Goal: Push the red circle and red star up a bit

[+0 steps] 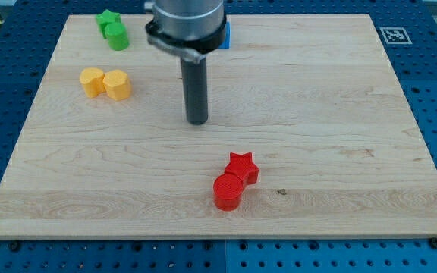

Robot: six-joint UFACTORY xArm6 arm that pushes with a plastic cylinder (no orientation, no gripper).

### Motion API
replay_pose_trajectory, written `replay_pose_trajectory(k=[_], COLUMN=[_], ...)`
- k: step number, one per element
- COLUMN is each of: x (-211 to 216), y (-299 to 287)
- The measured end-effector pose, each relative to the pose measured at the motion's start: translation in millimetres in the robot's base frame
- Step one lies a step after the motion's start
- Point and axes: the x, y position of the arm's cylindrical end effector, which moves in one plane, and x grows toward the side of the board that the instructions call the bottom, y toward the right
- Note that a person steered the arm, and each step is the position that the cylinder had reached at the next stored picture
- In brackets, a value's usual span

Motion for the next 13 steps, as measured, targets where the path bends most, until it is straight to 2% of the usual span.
replay_pose_trajectory(k=[2,3,4,5,7,13], x=[87,130,154,153,133,152], y=[-35,-36,-15,-14,32,62])
